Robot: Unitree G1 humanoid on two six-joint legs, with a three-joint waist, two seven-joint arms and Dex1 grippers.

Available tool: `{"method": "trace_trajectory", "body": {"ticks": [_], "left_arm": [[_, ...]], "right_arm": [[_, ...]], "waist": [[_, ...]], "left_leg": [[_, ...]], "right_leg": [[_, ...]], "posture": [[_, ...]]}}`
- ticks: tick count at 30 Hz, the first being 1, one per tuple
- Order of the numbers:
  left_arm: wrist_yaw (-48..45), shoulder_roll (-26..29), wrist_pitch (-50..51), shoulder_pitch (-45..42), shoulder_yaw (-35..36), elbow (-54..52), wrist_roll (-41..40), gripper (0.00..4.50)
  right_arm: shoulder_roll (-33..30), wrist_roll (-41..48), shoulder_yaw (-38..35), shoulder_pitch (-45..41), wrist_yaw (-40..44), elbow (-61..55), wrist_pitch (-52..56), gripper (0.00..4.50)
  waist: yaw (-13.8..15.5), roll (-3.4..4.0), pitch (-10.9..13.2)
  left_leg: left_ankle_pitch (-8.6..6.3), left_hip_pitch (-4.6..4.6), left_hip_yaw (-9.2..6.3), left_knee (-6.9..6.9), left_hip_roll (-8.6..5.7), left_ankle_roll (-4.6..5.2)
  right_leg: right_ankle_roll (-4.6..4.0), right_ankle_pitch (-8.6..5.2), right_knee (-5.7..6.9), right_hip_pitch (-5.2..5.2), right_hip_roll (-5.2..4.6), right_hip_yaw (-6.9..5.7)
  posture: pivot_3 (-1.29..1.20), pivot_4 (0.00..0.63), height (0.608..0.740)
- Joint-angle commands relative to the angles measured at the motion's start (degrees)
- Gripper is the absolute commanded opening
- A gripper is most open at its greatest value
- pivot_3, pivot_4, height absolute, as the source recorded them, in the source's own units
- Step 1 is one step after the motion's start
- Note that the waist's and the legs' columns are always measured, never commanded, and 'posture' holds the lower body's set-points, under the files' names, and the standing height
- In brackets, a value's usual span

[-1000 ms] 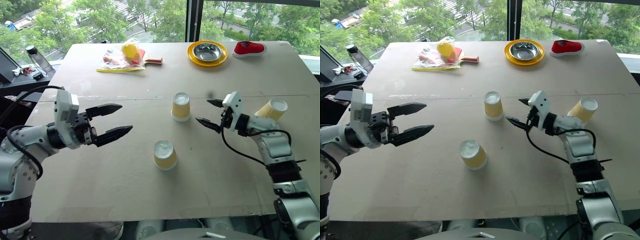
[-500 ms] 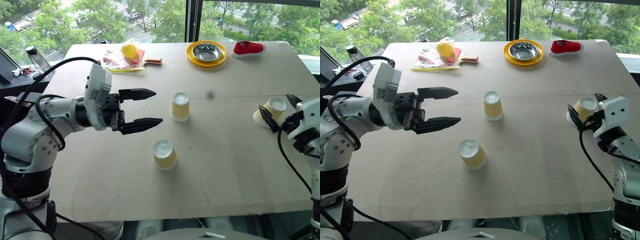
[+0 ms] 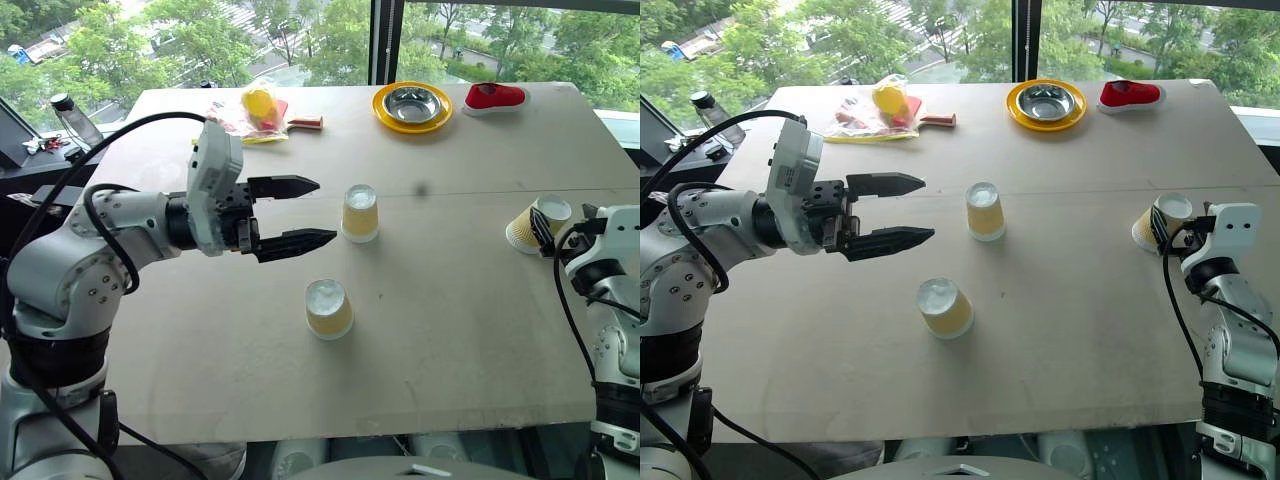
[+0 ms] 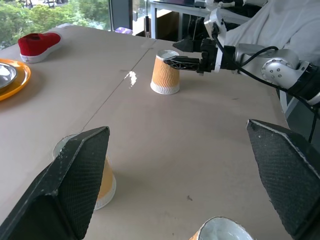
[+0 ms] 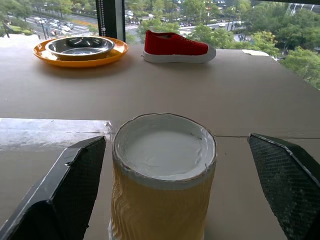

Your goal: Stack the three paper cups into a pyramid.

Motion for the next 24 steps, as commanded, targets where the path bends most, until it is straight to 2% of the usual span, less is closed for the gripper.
{"method": "trace_trajectory", "body": {"ticks": [1,5,7,8,11,12,15,19,24], "left_arm": [[0.80,1.02,0.51,-0.52,2.52,-2.46,-1.65,4.50],[1.38,1.00,0.57,-0.39,2.69,-2.64,-1.37,4.50],[1.66,0.93,0.60,-0.28,2.86,-2.73,-1.41,4.50],[1.74,0.92,0.62,-0.22,2.93,-2.77,-1.42,4.50],[1.93,1.14,0.76,0.35,3.37,-3.19,-1.56,4.50],[1.98,1.24,0.79,0.64,3.50,-3.33,-1.52,4.50],[1.88,1.67,0.74,1.19,3.77,-3.52,-1.40,4.50],[2.76,2.04,0.93,2.12,4.68,-3.60,-1.49,4.50],[3.78,2.59,0.45,8.58,7.71,-4.60,-0.23,4.50]], "right_arm": [[-0.45,1.97,-1.17,-1.81,0.28,0.85,-0.75,4.48],[-0.43,1.77,-0.49,-3.77,0.04,4.06,-1.97,4.48],[-0.58,1.70,-0.28,-4.34,0.54,4.90,-2.69,3.95],[-0.69,1.59,-0.15,-4.48,0.72,5.19,-3.04,3.84],[-0.79,1.89,0.01,-4.64,1.33,5.64,-3.29,2.36],[-1.00,1.73,0.43,-4.61,1.90,5.52,-3.59,2.21],[-1.10,1.99,2.48,-4.47,4.16,3.43,-3.30,2.21],[-0.75,2.01,8.66,-4.76,7.85,-1.63,-0.80,2.21],[1.97,1.67,17.54,-9.44,10.94,-3.44,1.98,2.21]], "waist": [[-0.01,0.00,0.00],[-0.04,0.00,0.00],[-0.03,0.00,0.00],[-0.02,0.00,0.00],[-0.02,0.00,0.00],[-0.02,0.00,0.00],[-0.08,0.00,0.00],[-0.25,0.01,0.00],[-0.20,0.01,0.00]], "left_leg": [[-0.01,0.00,0.00,0.00,0.01,0.01],[-0.01,0.02,0.00,0.01,0.00,0.01],[0.00,0.02,0.01,0.02,0.00,0.01],[0.00,0.01,0.00,0.02,0.00,0.01],[0.00,0.01,0.01,0.02,0.00,-0.01],[0.00,0.01,0.01,0.02,0.00,0.00],[0.00,0.01,0.01,0.02,0.01,0.00],[0.00,0.02,0.02,0.02,0.03,0.01],[-0.02,0.01,0.03,0.02,0.07,0.04]], "right_leg": [[0.00,0.00,0.00,0.00,0.00,0.01],[0.00,0.00,0.03,0.00,0.01,0.01],[0.00,0.00,0.03,0.00,0.01,0.01],[0.00,0.00,0.02,0.00,0.01,0.01],[0.00,0.00,0.02,0.00,0.00,0.01],[0.00,0.00,0.02,0.00,0.00,0.01],[0.00,0.00,0.02,0.00,0.00,0.01],[0.00,0.00,0.06,-0.03,0.03,0.04],[0.00,0.00,0.10,-0.08,0.04,0.07]], "posture": [[0.00,0.150,0.740],[0.00,0.150,0.740],[0.00,0.150,0.740],[0.00,0.150,0.740],[0.00,0.150,0.740],[0.00,0.150,0.740],[0.00,0.150,0.740],[0.00,0.150,0.740],[0.00,0.150,0.740]]}}
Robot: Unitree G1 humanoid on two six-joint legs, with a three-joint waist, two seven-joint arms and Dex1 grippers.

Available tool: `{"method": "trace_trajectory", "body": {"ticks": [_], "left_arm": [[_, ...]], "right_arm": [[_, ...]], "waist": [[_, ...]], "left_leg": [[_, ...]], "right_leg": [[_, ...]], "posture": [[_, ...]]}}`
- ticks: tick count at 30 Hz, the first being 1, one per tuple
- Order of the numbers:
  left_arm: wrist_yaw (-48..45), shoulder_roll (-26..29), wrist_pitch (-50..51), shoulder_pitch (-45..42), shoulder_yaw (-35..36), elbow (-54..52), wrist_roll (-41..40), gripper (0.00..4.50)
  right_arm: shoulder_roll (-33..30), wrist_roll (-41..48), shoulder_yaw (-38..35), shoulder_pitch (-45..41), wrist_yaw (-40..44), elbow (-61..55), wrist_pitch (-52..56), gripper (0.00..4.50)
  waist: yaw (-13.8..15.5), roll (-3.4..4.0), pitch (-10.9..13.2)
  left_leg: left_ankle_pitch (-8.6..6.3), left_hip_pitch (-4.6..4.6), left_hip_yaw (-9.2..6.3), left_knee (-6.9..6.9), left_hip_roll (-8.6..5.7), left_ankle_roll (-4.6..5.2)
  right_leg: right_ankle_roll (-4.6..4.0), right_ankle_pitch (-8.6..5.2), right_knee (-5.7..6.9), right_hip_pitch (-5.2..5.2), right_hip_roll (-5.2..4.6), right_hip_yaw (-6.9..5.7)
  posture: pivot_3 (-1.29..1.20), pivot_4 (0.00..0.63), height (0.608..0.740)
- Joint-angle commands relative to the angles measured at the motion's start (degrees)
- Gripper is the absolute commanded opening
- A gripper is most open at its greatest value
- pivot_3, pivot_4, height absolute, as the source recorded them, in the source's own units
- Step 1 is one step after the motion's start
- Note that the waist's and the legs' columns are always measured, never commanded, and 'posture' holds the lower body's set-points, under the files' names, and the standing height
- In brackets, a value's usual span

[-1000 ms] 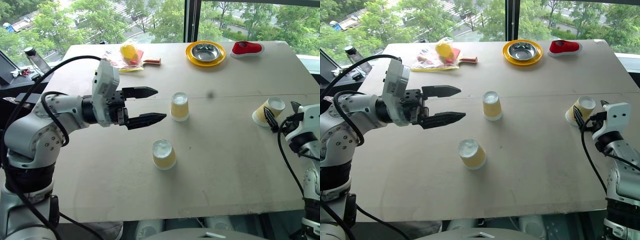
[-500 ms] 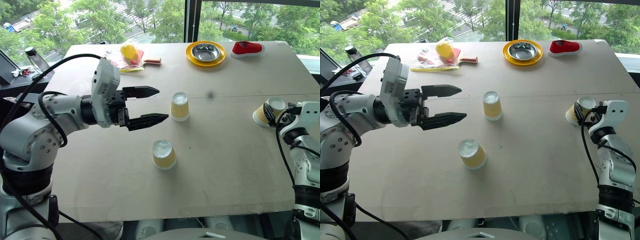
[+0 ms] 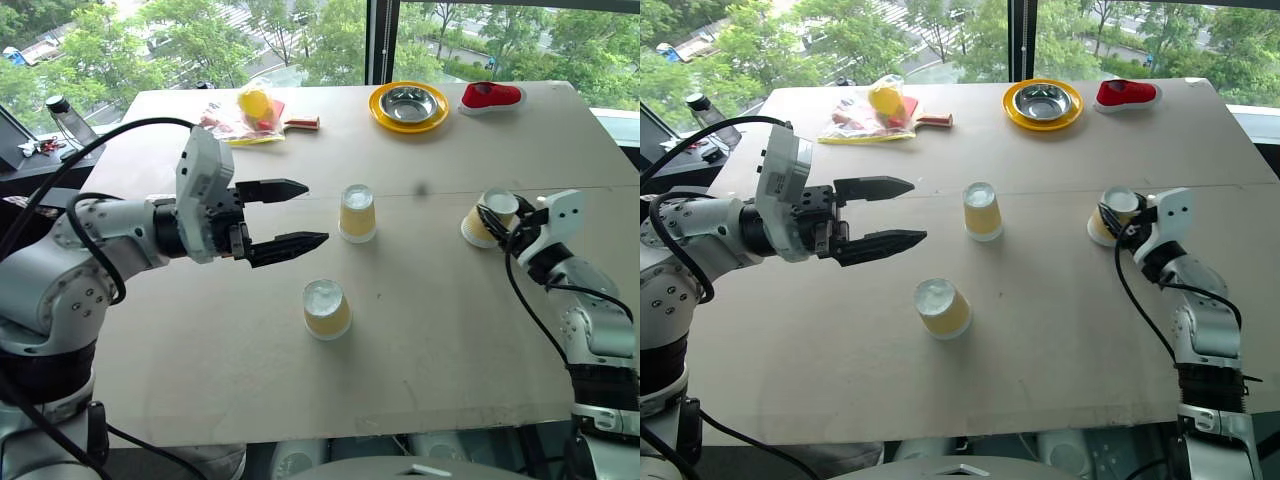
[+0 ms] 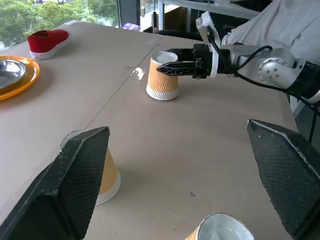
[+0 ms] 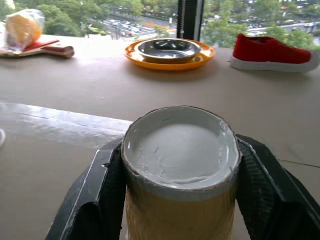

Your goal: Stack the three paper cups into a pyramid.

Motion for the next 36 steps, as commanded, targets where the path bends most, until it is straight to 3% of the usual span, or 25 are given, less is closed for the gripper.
{"method": "trace_trajectory", "body": {"ticks": [1,10,18,22,23,29,33,36], "left_arm": [[0.89,1.01,-0.66,4.31,4.23,-2.20,0.25,4.50],[3.09,0.53,-1.86,10.22,7.44,-4.22,0.56,4.50],[3.53,0.45,-2.22,11.60,7.89,-4.77,0.27,4.50],[3.38,0.68,-2.15,11.73,8.09,-4.65,0.03,4.50],[3.26,0.81,-2.14,11.83,8.13,-4.58,0.05,4.50],[2.55,1.05,-1.96,13.02,8.50,-5.17,-0.51,4.50],[-1.62,0.76,-2.51,20.92,11.66,-8.07,-2.08,4.50],[-5.20,-1.52,-7.55,29.58,13.00,-9.54,1.34,4.50]], "right_arm": [[1.61,0.16,4.75,-4.70,2.18,-2.17,1.02,2.21],[7.09,-3.27,11.59,-14.40,3.47,7.59,-0.54,2.21],[6.81,-3.96,11.84,-14.96,5.85,10.72,-0.84,2.21],[6.70,-3.10,12.06,-13.87,7.66,8.96,0.73,4.18],[6.76,-2.89,11.93,-13.66,7.89,8.57,0.91,4.46],[5.64,-1.93,10.19,-12.16,8.66,6.09,0.58,4.49],[1.02,1.52,6.61,-7.38,11.60,-0.18,2.31,4.49],[-5.32,5.10,3.99,0.43,18.51,-6.60,1.89,4.49]], "waist": [[0.10,-0.01,0.00],[0.56,-0.03,0.01],[0.12,-0.02,0.01],[0.08,-0.02,0.01],[0.08,-0.02,0.01],[0.11,-0.02,0.01],[0.15,-0.02,0.01],[0.33,-0.02,0.01]], "left_leg": [[0.00,0.00,0.00,0.00,0.02,0.00],[0.04,-0.07,-0.07,0.04,0.01,-0.07],[0.05,-0.06,-0.05,0.03,0.00,-0.10],[0.03,-0.06,-0.04,0.04,0.00,-0.06],[0.03,-0.06,-0.05,0.04,0.00,-0.05],[0.01,-0.06,-0.04,0.04,0.01,-0.02],[0.01,-0.08,-0.03,0.02,0.04,-0.02],[-0.02,-0.11,-0.04,-0.08,0.07,0.03]], "right_leg": [[0.00,0.00,0.00,0.00,-0.01,0.00],[0.00,0.00,-0.01,-0.02,-0.08,-0.06],[0.00,0.00,0.04,-0.05,-0.05,-0.04],[0.00,0.00,0.04,-0.05,-0.05,-0.03],[0.00,0.00,0.05,-0.05,-0.05,-0.04],[0.00,0.00,0.05,-0.05,-0.05,-0.03],[0.00,0.00,-0.02,-0.05,-0.09,-0.02],[0.00,0.00,-0.15,-0.03,-0.13,-0.05]], "posture": [[0.00,0.150,0.740],[0.00,0.150,0.740],[0.00,0.150,0.740],[0.00,0.150,0.740],[0.00,0.150,0.740],[0.00,0.150,0.740],[0.00,0.150,0.740],[0.00,0.150,0.740]]}}
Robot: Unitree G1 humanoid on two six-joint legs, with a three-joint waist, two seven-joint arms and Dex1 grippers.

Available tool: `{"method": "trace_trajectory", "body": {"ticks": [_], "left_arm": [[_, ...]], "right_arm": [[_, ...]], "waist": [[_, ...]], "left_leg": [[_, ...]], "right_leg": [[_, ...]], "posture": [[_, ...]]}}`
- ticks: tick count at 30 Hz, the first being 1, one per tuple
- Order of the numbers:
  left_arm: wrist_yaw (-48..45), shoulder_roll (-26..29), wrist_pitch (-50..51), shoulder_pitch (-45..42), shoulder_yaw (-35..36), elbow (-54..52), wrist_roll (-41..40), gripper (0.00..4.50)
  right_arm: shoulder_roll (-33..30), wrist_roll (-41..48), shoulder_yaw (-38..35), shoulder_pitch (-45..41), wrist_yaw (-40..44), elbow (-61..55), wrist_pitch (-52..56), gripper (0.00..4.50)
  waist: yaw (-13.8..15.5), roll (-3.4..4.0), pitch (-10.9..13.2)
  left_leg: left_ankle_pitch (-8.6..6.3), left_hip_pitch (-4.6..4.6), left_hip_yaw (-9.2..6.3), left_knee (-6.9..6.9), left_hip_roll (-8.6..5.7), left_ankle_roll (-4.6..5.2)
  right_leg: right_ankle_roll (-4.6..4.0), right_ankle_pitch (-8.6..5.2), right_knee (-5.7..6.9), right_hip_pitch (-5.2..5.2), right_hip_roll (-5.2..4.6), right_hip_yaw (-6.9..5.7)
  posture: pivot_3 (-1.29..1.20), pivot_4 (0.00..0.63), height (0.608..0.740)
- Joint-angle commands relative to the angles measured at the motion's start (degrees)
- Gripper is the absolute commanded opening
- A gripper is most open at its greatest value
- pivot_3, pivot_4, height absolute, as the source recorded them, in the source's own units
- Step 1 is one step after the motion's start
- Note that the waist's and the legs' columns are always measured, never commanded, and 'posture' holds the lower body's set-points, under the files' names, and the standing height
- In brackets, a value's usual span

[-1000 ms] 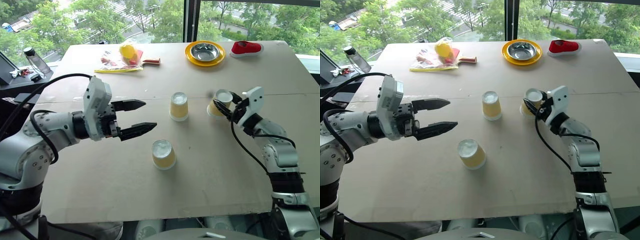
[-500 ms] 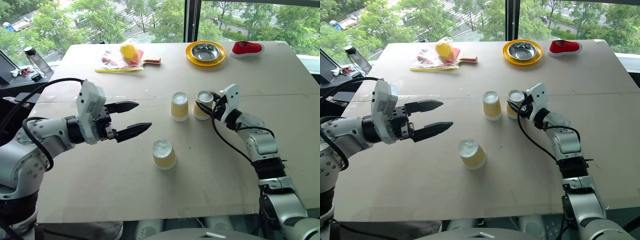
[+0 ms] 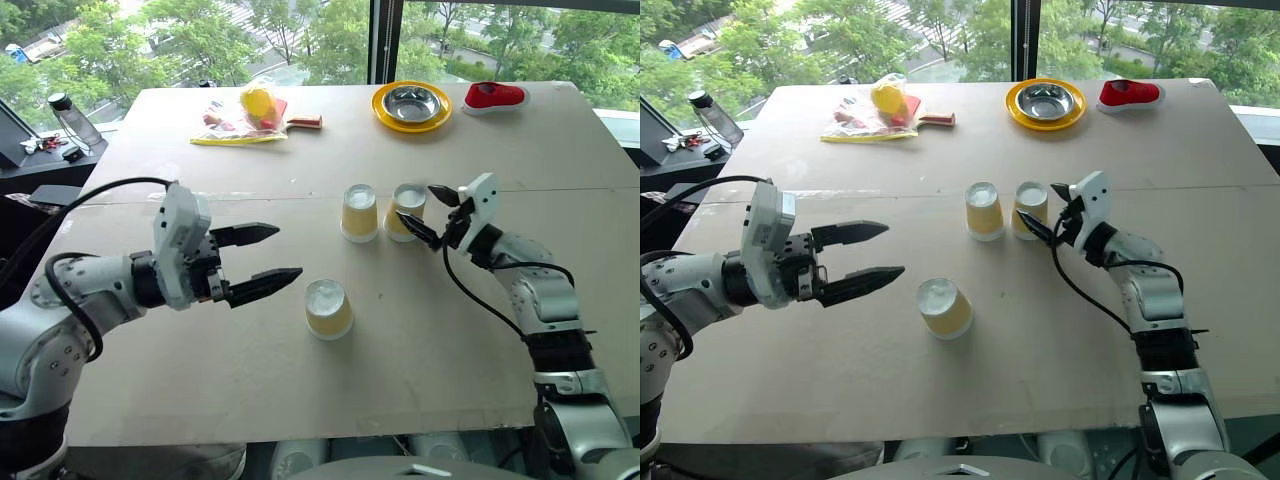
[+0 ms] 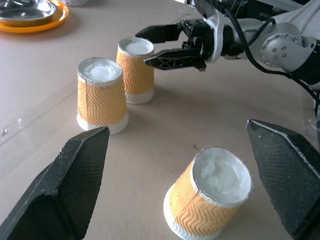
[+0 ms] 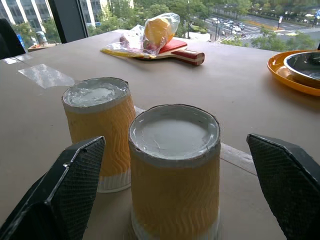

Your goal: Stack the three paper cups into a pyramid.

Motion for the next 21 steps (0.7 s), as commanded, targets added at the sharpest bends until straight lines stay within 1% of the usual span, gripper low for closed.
{"method": "trace_trajectory", "body": {"ticks": [1,2,5,8,11,14,17,21], "left_arm": [[-3.87,-2.40,-6.46,6.59,2.67,-2.58,2.75,4.50],[-4.94,-3.60,-8.16,7.93,2.51,-2.29,2.81,4.50],[-8.79,-5.15,-12.35,10.65,0.82,-1.56,4.35,4.50],[-13.33,-6.70,-18.65,11.20,-6.56,1.23,9.80,4.50],[-14.75,-8.96,-26.08,8.05,-14.50,6.73,17.87,4.50],[-16.10,-11.16,-34.14,4.19,-19.72,13.59,24.51,4.50],[-16.60,-13.78,-37.85,-0.11,-22.21,18.99,26.12,4.50],[-18.20,-15.85,-41.27,-3.51,-24.86,23.71,27.32,4.50]], "right_arm": [[-5.99,4.81,-3.89,7.42,8.45,-8.57,-1.24,4.49],[-7.87,6.82,-4.70,10.27,11.53,-10.55,-1.30,4.49],[-10.89,12.03,-6.90,16.26,16.37,-15.19,-0.02,4.49],[-12.60,17.42,-10.28,23.88,23.21,-20.21,-2.37,4.49],[-13.83,20.03,-12.45,28.83,27.09,-22.70,-3.84,4.49],[-14.62,21.48,-14.76,32.01,30.81,-22.78,-6.25,4.49],[-15.06,24.25,-16.68,33.93,33.68,-23.06,-6.92,4.49],[-15.77,25.78,-18.03,35.77,35.09,-24.17,-6.86,4.49]], "waist": [[0.30,0.02,0.00],[0.45,0.01,0.00],[0.44,0.00,0.00],[0.82,0.13,-0.06],[1.37,0.10,-0.06],[1.53,0.05,-0.08],[1.61,0.03,-0.08],[1.50,0.06,-0.09]], "left_leg": [[-0.01,0.00,0.00,-0.02,0.00,0.01],[-0.02,0.02,0.01,-0.06,-0.01,0.03],[-0.03,0.13,-0.01,-0.04,0.00,0.05],[-0.03,0.24,-0.01,-0.05,-0.04,0.06],[-0.03,0.26,-0.03,0.01,-0.07,0.06],[-0.03,0.25,-0.14,0.11,-0.08,0.06],[-0.03,0.23,-0.19,0.17,-0.09,0.06],[-0.04,0.21,-0.23,0.23,-0.07,0.07]], "right_leg": [[0.00,0.00,-0.02,0.00,-0.02,0.00],[-0.01,0.00,-0.07,0.03,-0.06,-0.02],[-0.03,0.01,-0.04,0.15,-0.05,-0.04],[-0.04,0.00,-0.07,0.31,-0.08,-0.03],[-0.04,0.01,-0.13,0.39,-0.06,-0.06],[-0.04,0.01,-0.14,0.49,-0.03,-0.16],[-0.04,0.01,-0.15,0.52,-0.02,-0.23],[-0.02,0.01,-0.15,0.55,-0.01,-0.27]], "posture": [[0.00,0.150,0.740],[0.00,0.150,0.740],[0.00,0.150,0.740],[0.00,0.150,0.740],[0.00,0.150,0.740],[0.00,0.150,0.740],[0.00,0.150,0.740],[0.00,0.150,0.740]]}}
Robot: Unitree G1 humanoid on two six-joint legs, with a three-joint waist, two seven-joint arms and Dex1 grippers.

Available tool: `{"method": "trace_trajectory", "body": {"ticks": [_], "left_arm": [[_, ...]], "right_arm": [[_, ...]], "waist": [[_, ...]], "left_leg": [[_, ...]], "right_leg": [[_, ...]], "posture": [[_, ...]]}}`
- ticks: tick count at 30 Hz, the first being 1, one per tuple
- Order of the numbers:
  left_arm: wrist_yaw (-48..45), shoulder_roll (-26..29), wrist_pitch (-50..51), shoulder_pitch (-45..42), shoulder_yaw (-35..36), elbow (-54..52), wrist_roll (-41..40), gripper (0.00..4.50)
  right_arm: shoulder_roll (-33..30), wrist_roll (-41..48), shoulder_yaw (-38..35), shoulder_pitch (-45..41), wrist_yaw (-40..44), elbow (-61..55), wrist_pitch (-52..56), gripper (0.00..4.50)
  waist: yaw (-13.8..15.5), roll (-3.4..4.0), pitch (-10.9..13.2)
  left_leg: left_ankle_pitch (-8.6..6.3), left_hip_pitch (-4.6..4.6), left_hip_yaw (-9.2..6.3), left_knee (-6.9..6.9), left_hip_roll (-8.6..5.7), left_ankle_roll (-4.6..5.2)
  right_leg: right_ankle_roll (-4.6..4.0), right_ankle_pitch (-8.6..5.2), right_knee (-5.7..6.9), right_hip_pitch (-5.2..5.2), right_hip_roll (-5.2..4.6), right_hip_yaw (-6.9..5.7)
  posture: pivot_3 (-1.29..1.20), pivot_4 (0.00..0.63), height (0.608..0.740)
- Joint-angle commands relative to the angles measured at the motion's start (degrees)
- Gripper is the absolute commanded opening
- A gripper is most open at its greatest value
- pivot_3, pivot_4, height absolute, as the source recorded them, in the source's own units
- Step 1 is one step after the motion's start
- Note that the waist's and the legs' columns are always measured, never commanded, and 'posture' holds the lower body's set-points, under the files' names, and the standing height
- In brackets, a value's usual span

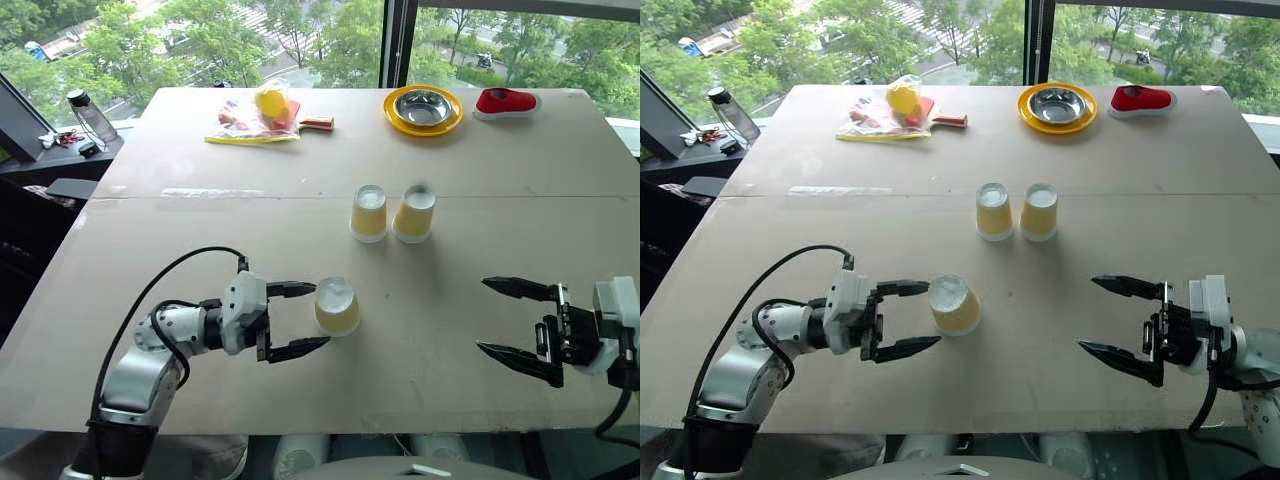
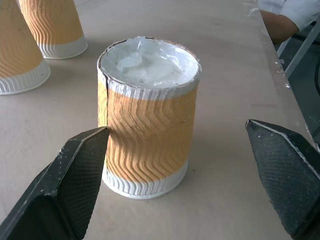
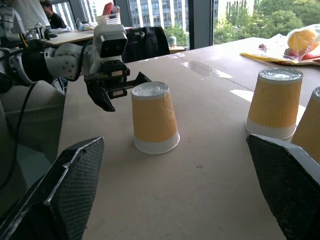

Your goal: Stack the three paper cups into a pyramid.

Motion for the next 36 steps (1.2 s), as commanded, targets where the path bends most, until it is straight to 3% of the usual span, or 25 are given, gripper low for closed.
{"method": "trace_trajectory", "body": {"ticks": [1,16,19,23,30,36], "left_arm": [[-1.78,-1.45,-3.84,-2.22,-1.93,3.29,1.08,4.50],[-3.43,-8.73,-7.83,-10.55,-4.14,12.69,0.33,4.50],[-4.44,-9.07,-8.59,-10.51,-3.96,13.38,-0.23,3.72],[-3.80,-9.66,-8.52,-10.87,-3.36,13.29,-0.82,2.21],[4.06,-8.97,0.81,-17.01,-0.86,6.70,-3.59,2.19],[19.12,-9.21,11.77,-32.35,-1.55,7.17,2.66,2.19]], "right_arm": [[-0.94,2.52,-2.23,0.82,1.85,-2.80,-0.95,4.49],[-1.75,4.03,-1.41,-1.15,-3.05,-6.18,2.34,4.49],[-1.62,4.01,-1.35,-1.23,-3.37,-6.30,2.50,4.50],[-1.48,4.12,-1.24,-1.66,-3.54,-6.05,2.36,4.50],[-0.34,6.19,-1.74,-3.81,-6.23,-5.58,3.17,4.50],[1.62,6.26,-1.36,-9.54,-14.94,-4.59,5.07,4.50]], "waist": [[-0.09,0.00,0.00],[0.04,-0.01,0.00],[0.03,0.00,0.00],[0.03,0.00,0.00],[0.14,-0.04,0.02],[0.13,-0.09,0.05]], "left_leg": [[0.00,0.00,0.00,0.00,-0.01,0.00],[0.00,-0.02,-0.13,0.17,-0.01,0.01],[-0.01,-0.02,-0.13,0.17,-0.02,0.01],[-0.01,-0.02,-0.14,0.18,-0.01,0.01],[0.00,-0.06,-0.21,0.24,-0.01,0.01],[0.00,-0.06,-0.30,0.36,-0.16,0.01]], "right_leg": [[0.00,0.00,0.00,0.00,0.00,0.00],[0.02,0.00,0.00,0.11,0.04,-0.15],[0.02,0.00,0.00,0.11,0.04,-0.15],[0.02,0.00,0.00,0.11,0.04,-0.15],[0.02,0.00,0.03,0.11,0.04,-0.22],[0.04,0.01,0.04,0.23,0.04,-0.30]], "posture": [[0.00,0.150,0.740],[0.00,0.150,0.740],[0.00,0.150,0.740],[0.00,0.150,0.740],[0.00,0.150,0.740],[0.00,0.150,0.740]]}}
